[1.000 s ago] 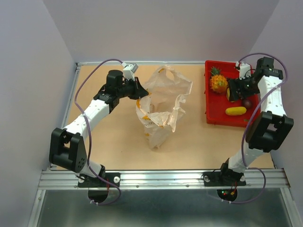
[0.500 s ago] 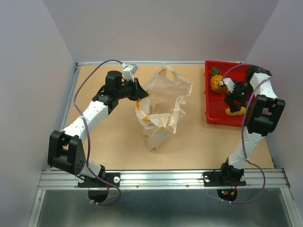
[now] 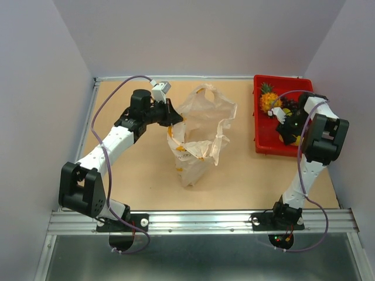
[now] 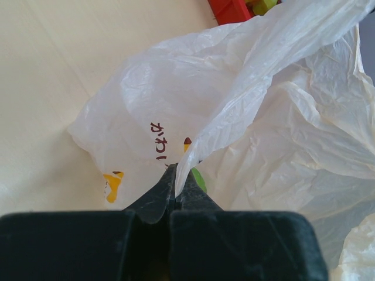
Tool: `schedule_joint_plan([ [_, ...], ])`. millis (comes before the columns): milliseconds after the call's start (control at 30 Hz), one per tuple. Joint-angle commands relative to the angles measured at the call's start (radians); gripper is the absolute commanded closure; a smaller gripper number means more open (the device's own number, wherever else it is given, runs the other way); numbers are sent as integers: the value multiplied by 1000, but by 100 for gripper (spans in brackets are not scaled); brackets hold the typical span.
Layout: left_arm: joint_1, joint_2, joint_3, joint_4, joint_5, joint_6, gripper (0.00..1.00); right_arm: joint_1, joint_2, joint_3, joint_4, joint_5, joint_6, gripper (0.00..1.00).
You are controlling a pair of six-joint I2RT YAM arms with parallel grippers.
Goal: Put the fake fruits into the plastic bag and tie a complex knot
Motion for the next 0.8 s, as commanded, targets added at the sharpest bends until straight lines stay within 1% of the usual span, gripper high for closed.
schedule_joint_plan([
  [0, 4, -54, -21, 25, 13, 7, 100, -3, -12, 34, 26, -18, 63, 51],
  [67, 5, -58, -24, 27, 12, 7, 100, -3, -43, 77, 17, -44, 80, 63],
  [100, 4, -58, -22, 28, 12, 4, 100, -3, -57, 97, 5, -55, 91, 77],
  [133, 5, -60, -22, 30, 12, 2, 100, -3, -71, 115, 1, -69, 124, 85],
  [167, 4, -60, -22, 33, 15, 1, 100, -3, -101, 173, -18, -107, 176, 91],
  [200, 5, -61, -24, 34, 15, 1, 100, -3, -112, 210, -44, -134, 196, 92],
  [233, 4, -63, -22, 36, 15, -2, 100, -3, -123, 265, -84, -212, 212, 93],
  [267, 4, -63, -21, 37, 16, -2, 100, -1, -129, 380, -157, -254, 236, 94],
  [300, 5, -63, -21, 41, 16, -8, 100, 2, -137, 454, -190, -297, 321, 94],
  [333, 5, -63, -19, 42, 16, -11, 100, 8, -138, 521, -221, -343, 365, 94],
  [367, 4, -64, -21, 45, 18, -13, 100, 17, -143, 578, -244, -422, 424, 95],
  [400, 4, -64, -19, 48, 18, -13, 100, 46, -173, 655, -244, -462, 540, 96],
  [433, 5, -61, -17, 48, 16, -13, 100, 95, -192, 672, -244, -536, 578, 96],
  [467, 4, -63, -16, 47, 15, -14, 100, 130, -213, 697, -235, -559, 609, 97],
  [500, 4, -61, -14, 47, 16, -13, 100, 166, -250, 697, -215, -579, 700, 98],
  [533, 4, -57, -11, 44, 16, -11, 100, 199, -276, 686, -180, -634, 765, 98],
  [567, 4, -54, -4, 41, 22, -11, 100, 253, -304, 630, -51, -667, 922, 99],
  [600, 4, -49, -1, 39, 27, -11, 100, 278, -330, 629, 36, -690, 924, 99],
  [633, 5, -43, 1, 39, 29, -13, 100, 308, -389, 547, 131, -705, 1088, 99],
  [667, 5, -38, 9, 39, 30, -17, 100, 383, -405, 525, 258, -720, 1144, 99],
  [733, 4, -26, 19, 39, 33, -19, 100, 465, -424, 495, 339, -707, 1247, 99],
  [767, 5, -26, 25, 41, 27, -19, 100, 537, -424, 482, 404, -695, 1279, 98],
])
